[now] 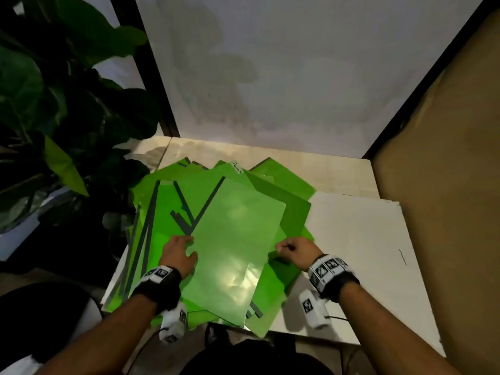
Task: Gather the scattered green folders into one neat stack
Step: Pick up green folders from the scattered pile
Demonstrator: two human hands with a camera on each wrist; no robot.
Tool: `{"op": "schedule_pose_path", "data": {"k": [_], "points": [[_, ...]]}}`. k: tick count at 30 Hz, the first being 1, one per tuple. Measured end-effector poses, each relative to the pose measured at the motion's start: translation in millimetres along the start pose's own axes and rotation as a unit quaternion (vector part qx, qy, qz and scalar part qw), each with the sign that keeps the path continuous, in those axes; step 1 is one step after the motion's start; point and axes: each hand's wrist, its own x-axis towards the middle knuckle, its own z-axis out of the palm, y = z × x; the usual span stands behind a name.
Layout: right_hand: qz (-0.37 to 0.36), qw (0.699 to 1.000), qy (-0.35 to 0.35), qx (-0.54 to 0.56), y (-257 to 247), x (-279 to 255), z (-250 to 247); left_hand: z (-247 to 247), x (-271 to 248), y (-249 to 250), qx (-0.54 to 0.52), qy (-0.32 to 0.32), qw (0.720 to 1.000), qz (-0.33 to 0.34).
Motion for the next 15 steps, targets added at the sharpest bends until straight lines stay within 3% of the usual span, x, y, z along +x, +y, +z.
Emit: {"op": "schedule_pose_path", "data": {"k": [3,10,13,15], "points": [[0.033,0.999,0.01,-0.019,-8,18,5,0,9,4,0.017,0.001,0.997,-0.073],[0.112,0.985,0.024,-0.127,-3,58,18,5,20,14,0.016,-0.061,0.99,-0.129],[0.165,0.984,0.013,-0.064,4,71,26,6,21,16,0.072,-0.08,0.985,-0.135],[0.194,0.981,0.003,-0.018,6,78,34,9,22,15,0.044,-0.105,0.98,-0.165]]}}
